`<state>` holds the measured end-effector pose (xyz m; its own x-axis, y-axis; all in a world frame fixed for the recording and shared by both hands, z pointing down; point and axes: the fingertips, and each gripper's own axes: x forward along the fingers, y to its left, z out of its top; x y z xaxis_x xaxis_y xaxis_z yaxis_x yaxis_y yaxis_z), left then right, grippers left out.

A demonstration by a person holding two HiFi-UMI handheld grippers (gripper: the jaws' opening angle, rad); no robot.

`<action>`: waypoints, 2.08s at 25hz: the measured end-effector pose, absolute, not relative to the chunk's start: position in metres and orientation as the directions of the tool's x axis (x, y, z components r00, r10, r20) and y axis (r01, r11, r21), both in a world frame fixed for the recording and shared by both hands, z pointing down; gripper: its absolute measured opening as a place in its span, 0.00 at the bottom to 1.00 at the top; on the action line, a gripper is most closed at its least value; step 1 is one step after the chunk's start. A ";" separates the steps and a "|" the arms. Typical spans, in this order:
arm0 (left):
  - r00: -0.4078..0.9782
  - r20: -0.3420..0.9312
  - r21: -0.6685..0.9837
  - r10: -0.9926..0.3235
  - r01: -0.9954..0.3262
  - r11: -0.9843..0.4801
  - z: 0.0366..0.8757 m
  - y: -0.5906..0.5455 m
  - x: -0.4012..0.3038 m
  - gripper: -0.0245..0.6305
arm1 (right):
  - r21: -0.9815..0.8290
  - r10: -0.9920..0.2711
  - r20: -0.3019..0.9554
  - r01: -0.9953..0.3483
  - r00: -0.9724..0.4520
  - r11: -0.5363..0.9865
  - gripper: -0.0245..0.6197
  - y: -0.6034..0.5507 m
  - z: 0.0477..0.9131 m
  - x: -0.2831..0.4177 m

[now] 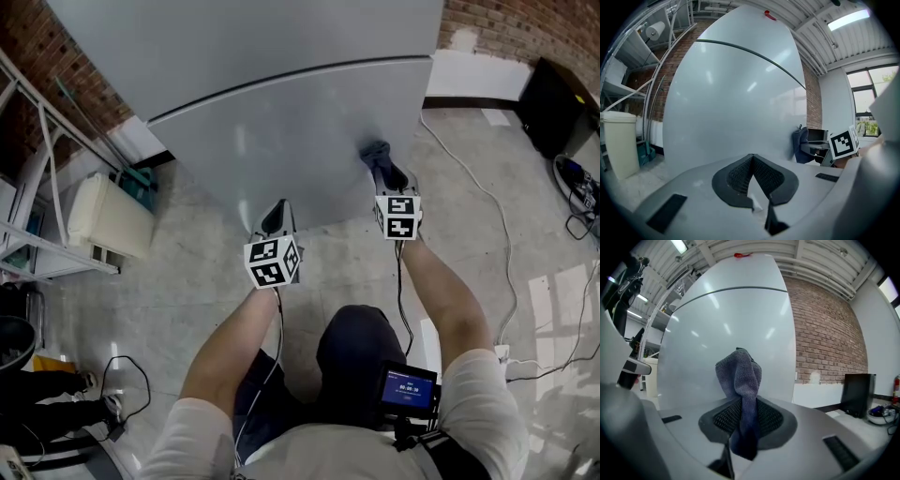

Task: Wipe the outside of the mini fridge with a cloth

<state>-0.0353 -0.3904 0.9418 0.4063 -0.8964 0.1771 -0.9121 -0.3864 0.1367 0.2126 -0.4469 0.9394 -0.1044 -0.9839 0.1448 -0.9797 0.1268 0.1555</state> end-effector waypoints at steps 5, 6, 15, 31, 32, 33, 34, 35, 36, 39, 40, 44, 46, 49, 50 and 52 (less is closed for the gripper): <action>0.377 0.191 0.130 -0.906 -0.925 -0.358 0.953 -0.388 -0.062 0.04 | 0.182 -0.965 0.166 -0.955 -0.202 0.232 0.17 -0.432 0.956 0.161; 0.370 0.195 0.131 -0.909 -0.928 -0.349 0.955 -0.387 -0.068 0.04 | 0.194 -0.958 0.173 -0.945 -0.230 0.262 0.17 -0.429 0.960 0.145; 0.265 0.238 0.130 -0.934 -0.962 -0.240 0.989 -0.371 -0.158 0.04 | 0.208 -0.854 0.230 -0.833 -0.468 0.512 0.17 -0.421 1.014 -0.023; 0.129 0.293 0.103 -0.948 -0.989 -0.103 1.022 -0.329 -0.263 0.04 | 0.174 -0.801 0.298 -0.795 -0.519 0.581 0.17 -0.444 1.069 -0.127; 0.133 0.293 0.103 -0.947 -0.989 -0.108 1.022 -0.329 -0.261 0.04 | 0.174 -0.803 0.297 -0.798 -0.516 0.577 0.17 -0.443 1.069 -0.124; 0.140 0.293 0.103 -0.946 -0.988 -0.115 1.022 -0.330 -0.258 0.04 | 0.173 -0.807 0.296 -0.802 -0.511 0.572 0.17 -0.443 1.069 -0.119; 0.149 0.293 0.104 -0.944 -0.987 -0.124 1.023 -0.332 -0.253 0.04 | 0.174 -0.811 0.296 -0.807 -0.504 0.565 0.17 -0.442 1.069 -0.112; 0.160 0.292 0.105 -0.943 -0.985 -0.134 1.023 -0.333 -0.246 0.04 | 0.174 -0.817 0.298 -0.813 -0.495 0.556 0.17 -0.442 1.069 -0.103; 0.170 0.292 0.107 -0.941 -0.984 -0.145 1.024 -0.335 -0.239 0.04 | 0.174 -0.822 0.300 -0.820 -0.484 0.546 0.17 -0.442 1.069 -0.093; 0.205 0.295 0.114 -0.933 -0.977 -0.179 1.026 -0.341 -0.215 0.04 | 0.180 -0.843 0.301 -0.841 -0.446 0.509 0.17 -0.443 1.072 -0.057; 0.218 0.294 0.117 -0.931 -0.975 -0.191 1.026 -0.343 -0.206 0.04 | 0.185 -0.851 0.297 -0.849 -0.432 0.495 0.17 -0.444 1.071 -0.044; 0.267 0.290 0.125 -0.919 -0.963 -0.240 1.024 -0.353 -0.170 0.04 | 0.190 -0.877 0.319 -0.882 -0.360 0.432 0.17 -0.444 1.067 0.013; 0.287 0.288 0.130 -0.913 -0.957 -0.260 1.023 -0.358 -0.153 0.04 | 0.200 -0.887 0.320 -0.891 -0.333 0.407 0.17 -0.445 1.065 0.038; 0.320 0.287 0.138 -0.903 -0.946 -0.292 1.021 -0.364 -0.126 0.04 | 0.217 -0.900 0.320 -0.902 -0.296 0.374 0.17 -0.448 1.062 0.075; 0.331 0.287 0.140 -0.899 -0.943 -0.302 1.021 -0.366 -0.117 0.04 | 0.221 -0.903 0.322 -0.905 -0.283 0.363 0.17 -0.449 1.061 0.087; 0.351 0.289 0.145 -0.890 -0.936 -0.322 1.022 -0.368 -0.100 0.04 | 0.227 -0.912 0.319 -0.913 -0.259 0.339 0.17 -0.449 1.055 0.109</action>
